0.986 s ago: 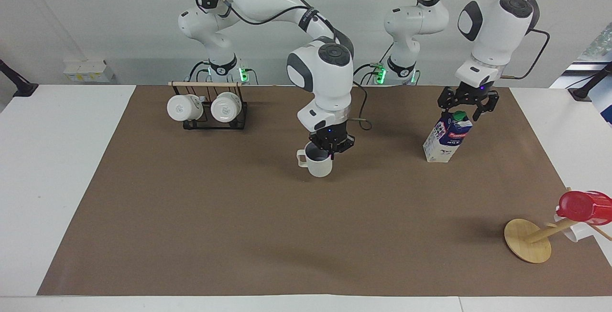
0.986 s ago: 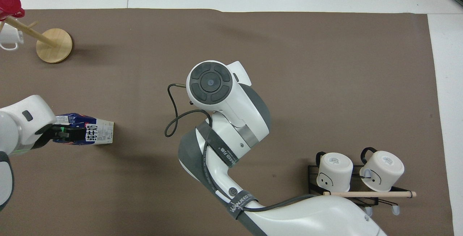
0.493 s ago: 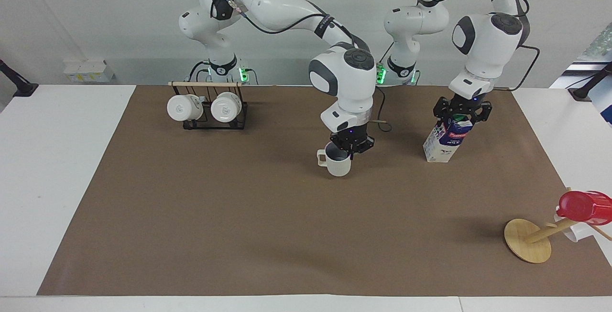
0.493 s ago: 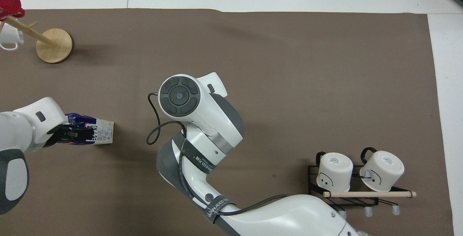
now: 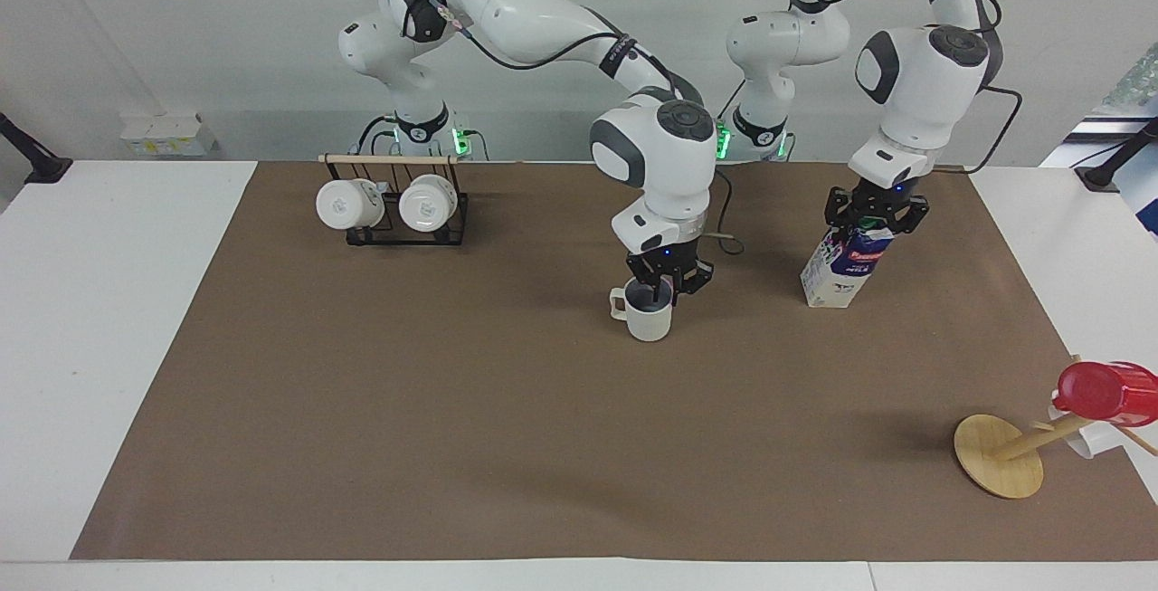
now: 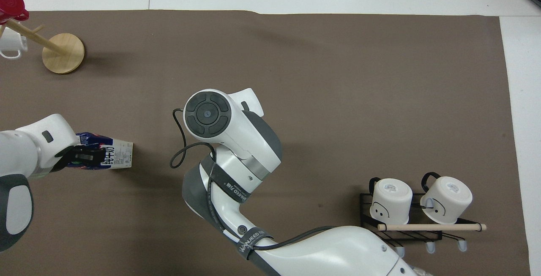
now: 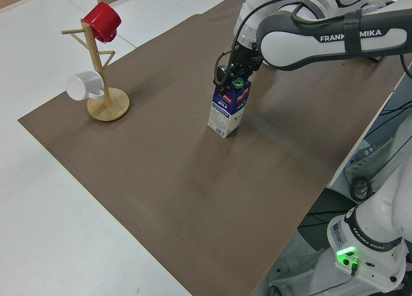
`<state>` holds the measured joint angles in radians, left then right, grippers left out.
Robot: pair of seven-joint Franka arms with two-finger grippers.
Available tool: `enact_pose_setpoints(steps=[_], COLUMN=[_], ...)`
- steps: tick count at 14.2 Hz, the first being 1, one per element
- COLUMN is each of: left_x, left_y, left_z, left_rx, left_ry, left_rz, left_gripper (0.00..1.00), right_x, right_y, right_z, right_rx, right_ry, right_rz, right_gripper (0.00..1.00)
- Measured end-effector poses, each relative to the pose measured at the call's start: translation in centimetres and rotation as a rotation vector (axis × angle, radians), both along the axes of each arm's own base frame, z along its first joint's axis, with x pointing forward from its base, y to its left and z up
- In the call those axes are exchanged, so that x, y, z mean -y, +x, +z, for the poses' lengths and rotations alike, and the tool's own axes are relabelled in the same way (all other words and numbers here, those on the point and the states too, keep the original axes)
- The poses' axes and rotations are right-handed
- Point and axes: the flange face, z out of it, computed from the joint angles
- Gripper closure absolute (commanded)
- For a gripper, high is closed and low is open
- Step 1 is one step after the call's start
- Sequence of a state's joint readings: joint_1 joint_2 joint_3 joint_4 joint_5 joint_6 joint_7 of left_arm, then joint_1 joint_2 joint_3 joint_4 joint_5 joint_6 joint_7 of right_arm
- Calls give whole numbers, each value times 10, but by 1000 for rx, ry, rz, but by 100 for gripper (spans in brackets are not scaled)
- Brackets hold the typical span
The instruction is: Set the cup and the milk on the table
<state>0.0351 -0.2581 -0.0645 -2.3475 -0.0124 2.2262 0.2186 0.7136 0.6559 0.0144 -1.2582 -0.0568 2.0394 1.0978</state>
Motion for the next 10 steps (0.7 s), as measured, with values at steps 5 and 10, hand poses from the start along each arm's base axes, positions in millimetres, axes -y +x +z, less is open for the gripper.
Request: enact_pose_setpoints(steps=[5,10], left_x=[0,-1], left_y=[0,1], left_z=[0,1], left_rx=[1,5], left_ry=[0,-1], left_rz=[1,2], left_gripper=[39,47], right_x=[7,57], right_y=[8,26], right_z=[13,74], right_rx=[24,55], right_ry=[11,26], right_rz=[-17,-89], right_gripper=[3,0])
